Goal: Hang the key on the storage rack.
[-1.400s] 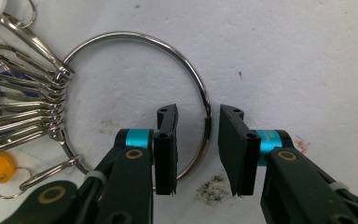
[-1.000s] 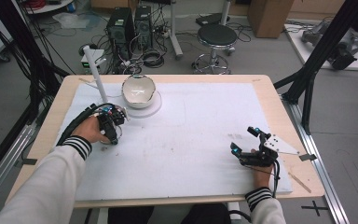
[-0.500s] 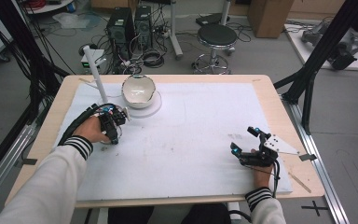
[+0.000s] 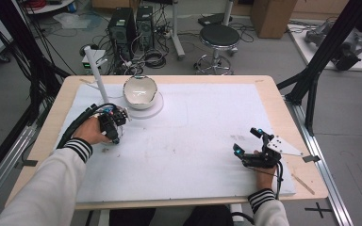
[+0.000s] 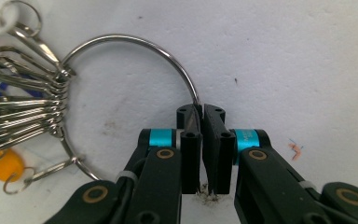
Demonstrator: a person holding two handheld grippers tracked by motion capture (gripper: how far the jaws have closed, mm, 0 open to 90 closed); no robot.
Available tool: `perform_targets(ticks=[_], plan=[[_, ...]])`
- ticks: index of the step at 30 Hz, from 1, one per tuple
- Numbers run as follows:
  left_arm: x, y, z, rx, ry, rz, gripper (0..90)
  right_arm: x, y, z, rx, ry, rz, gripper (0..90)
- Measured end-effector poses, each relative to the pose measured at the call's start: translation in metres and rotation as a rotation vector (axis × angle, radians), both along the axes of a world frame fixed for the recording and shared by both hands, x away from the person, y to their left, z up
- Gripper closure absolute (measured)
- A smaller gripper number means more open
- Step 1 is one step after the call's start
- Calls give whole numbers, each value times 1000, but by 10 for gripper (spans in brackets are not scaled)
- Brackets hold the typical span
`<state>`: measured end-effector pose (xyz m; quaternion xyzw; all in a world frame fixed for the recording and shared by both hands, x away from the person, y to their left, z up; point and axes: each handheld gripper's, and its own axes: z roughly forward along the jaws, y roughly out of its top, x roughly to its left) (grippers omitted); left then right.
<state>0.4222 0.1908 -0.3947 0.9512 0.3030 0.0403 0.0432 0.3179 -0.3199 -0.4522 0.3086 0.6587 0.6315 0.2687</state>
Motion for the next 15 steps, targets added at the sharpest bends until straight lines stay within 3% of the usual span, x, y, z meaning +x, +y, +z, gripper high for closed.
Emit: perform_targets(ticks=[12, 15], plan=[[-11, 19, 30, -60, -125, 12, 865, 0, 1, 0, -4, 10, 0, 10], [-14, 25, 40, -79, -182, 20, 868, 0, 1, 0, -3, 11, 1, 10]])
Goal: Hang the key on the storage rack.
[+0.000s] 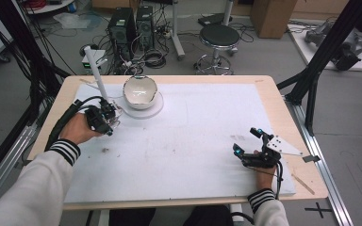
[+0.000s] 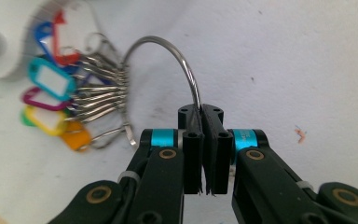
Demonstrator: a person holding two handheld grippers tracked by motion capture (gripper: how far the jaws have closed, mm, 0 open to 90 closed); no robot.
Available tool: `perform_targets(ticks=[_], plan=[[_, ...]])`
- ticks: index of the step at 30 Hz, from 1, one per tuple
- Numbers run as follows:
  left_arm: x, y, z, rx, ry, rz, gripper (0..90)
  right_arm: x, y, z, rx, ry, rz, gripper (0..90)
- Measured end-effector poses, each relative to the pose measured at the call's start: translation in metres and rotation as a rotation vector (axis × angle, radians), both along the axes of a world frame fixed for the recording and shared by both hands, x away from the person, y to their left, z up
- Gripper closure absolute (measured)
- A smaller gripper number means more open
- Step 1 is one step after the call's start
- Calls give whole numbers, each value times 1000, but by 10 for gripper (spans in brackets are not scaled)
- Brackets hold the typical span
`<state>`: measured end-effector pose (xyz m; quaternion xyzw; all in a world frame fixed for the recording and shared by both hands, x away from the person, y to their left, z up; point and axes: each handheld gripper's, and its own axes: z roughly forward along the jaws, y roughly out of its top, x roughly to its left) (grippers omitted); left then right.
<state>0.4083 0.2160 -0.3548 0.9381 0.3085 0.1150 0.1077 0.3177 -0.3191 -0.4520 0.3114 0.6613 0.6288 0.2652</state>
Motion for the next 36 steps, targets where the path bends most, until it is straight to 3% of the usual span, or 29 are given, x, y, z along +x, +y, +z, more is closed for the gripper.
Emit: perform_targets(ticks=[3, 8, 18, 23, 30, 36], plan=[[-2, 9, 11, -51, -62, 23, 871, 0, 0, 0, 0, -2, 0, 10], [-4, 28, 29, -114, -143, 10, 873, 0, 0, 0, -1, -2, 0, 10], [-9, 51, 47, -273, -212, 11, 874, 0, 0, 0, -2, -3, 0, 10], [-9, 57, 51, -312, -242, 26, 874, 0, 0, 0, -5, -5, 0, 10], [-8, 71, 61, -384, -318, 79, 874, 0, 0, 0, -6, -5, -1, 9], [-7, 80, 64, -394, -368, 96, 874, 1, 0, 0, -5, -9, 1, 10]])
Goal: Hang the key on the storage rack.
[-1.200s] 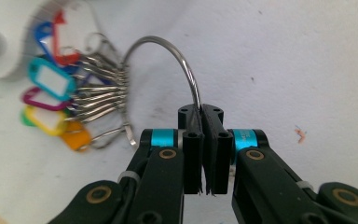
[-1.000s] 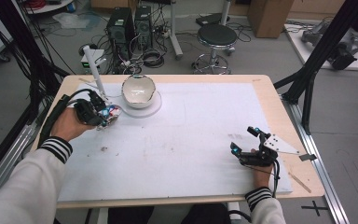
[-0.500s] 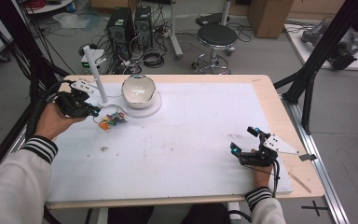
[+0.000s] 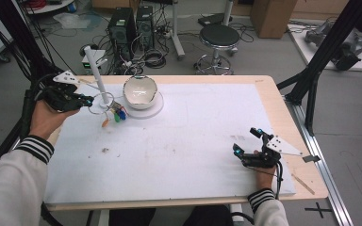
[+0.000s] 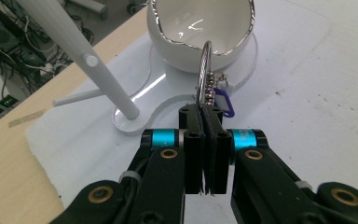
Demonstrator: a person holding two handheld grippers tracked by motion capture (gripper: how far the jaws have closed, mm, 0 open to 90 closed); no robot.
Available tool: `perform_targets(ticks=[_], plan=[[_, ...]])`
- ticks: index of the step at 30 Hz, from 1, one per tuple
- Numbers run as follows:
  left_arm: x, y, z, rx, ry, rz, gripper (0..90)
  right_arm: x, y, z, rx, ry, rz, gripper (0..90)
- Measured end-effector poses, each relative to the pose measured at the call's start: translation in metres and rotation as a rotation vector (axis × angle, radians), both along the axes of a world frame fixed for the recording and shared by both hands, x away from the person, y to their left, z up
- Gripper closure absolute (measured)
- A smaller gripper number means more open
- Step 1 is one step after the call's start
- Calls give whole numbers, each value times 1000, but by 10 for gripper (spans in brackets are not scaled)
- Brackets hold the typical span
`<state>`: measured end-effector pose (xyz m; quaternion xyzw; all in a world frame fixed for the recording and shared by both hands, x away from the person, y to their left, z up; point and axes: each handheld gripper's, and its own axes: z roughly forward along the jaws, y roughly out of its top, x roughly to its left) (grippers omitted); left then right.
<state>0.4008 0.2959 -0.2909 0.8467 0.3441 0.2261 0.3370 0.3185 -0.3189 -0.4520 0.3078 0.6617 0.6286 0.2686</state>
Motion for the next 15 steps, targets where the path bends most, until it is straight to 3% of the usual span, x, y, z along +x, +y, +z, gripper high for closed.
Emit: perform_targets(ticks=[8, 15], plan=[[0, 8, 3, -18, -55, 45, 874, 0, 0, 0, -4, 0, -4, 10], [3, 17, 4, -68, -71, 42, 874, 0, 1, 0, -4, 19, -2, 10]])
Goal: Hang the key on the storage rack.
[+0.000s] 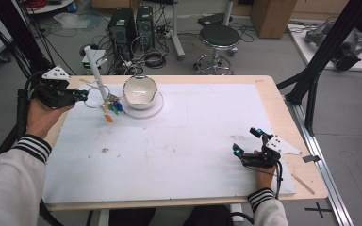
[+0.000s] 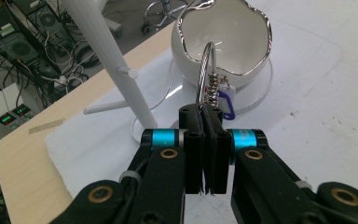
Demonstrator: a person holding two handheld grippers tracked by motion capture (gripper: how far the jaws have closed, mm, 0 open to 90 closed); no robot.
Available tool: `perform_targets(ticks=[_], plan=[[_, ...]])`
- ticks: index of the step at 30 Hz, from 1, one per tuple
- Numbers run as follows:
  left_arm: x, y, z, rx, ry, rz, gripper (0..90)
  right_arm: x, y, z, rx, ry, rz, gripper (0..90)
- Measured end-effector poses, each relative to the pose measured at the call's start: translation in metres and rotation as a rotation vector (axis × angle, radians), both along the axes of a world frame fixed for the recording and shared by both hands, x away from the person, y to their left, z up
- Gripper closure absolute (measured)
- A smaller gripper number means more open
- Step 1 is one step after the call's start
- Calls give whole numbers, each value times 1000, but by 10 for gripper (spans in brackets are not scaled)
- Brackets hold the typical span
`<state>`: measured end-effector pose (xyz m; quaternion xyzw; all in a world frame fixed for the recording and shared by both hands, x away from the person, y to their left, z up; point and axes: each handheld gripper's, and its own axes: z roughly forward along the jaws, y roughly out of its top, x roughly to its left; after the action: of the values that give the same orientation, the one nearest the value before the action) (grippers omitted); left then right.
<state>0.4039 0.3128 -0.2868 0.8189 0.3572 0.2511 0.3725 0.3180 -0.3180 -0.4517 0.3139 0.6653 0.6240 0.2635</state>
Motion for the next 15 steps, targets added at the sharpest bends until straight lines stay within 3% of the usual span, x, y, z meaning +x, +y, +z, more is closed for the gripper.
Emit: perform_targets(ticks=[3, 10, 15], plan=[[2, 3, 0, -20, -7, 11, 874, 0, 0, 0, -5, -8, 2, 10], [9, 16, -1, -117, -19, 47, 873, 0, 0, 0, -2, -1, 0, 10], [13, 21, -3, -129, -28, 73, 873, 0, 0, 0, -4, -7, 1, 10]])
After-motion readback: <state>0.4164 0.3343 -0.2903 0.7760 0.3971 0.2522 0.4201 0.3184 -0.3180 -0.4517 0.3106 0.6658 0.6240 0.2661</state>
